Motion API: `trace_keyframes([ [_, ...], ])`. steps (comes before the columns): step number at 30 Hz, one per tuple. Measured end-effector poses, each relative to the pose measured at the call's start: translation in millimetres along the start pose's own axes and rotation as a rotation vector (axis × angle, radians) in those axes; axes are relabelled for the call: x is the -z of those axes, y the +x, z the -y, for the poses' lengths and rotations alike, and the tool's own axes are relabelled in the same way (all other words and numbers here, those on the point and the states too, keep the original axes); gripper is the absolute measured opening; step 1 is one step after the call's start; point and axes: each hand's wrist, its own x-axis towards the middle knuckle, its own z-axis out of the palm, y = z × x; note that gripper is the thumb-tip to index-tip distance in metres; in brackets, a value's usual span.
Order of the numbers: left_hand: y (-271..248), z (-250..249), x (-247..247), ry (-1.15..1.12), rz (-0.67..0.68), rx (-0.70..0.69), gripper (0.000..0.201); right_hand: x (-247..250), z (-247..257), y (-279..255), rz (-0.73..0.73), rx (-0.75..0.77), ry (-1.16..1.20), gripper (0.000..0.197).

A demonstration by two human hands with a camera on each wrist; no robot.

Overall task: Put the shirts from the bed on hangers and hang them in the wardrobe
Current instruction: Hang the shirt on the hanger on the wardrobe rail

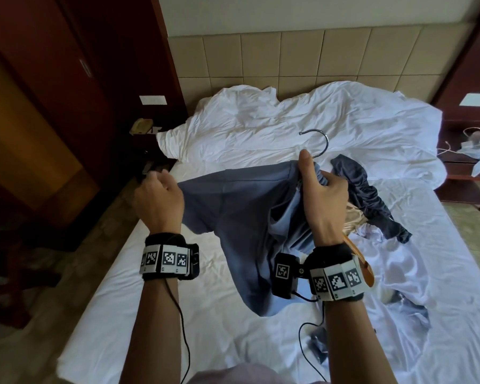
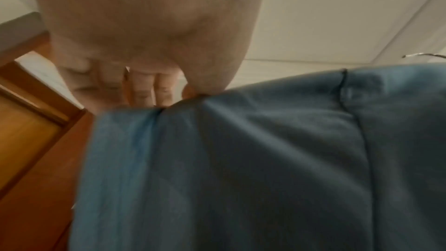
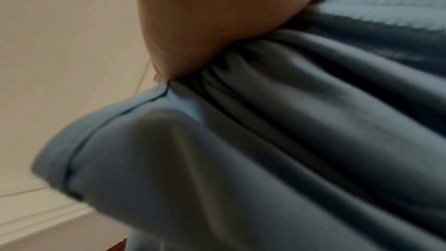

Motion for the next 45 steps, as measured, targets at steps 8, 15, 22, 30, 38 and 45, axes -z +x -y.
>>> trace_keyframes([
  [8,-18.7,-34.0,2.8,-0.08,0.068,-0.394,0.068,-2.4,3.7,-4.5,0.008,0.009,0.046,0.071],
  [15,-7.3,-6.2,4.5,-0.234,0.022,-0.131,0.077,13.8,1.0,1.5,-0.042,-0.002,0.063,0.072],
  [22,2.6,3.9,11.7,-0.085,0.084,0.119,0.054,8.7,1.5,-1.1,-0.041,-0.016,-0.026,0.072],
  [30,-27.1,-35.9,18.5,-0.006,0.154,-0.436,0.059,-8.5,2.9,-14.3,0.04,0.025,0.032,0.07],
  [38,-7.3,2.4,29.9,-0.026,0.135,-0.198,0.082,15.0,1.0,-9.6,-0.008,0.009,0.059,0.066],
  [45,-8.7,1.5,35.2,-0.193,0.153,-0.325,0.065,14.2,0.3,-9.5,0.001,-0.003,0.045,0.065],
])
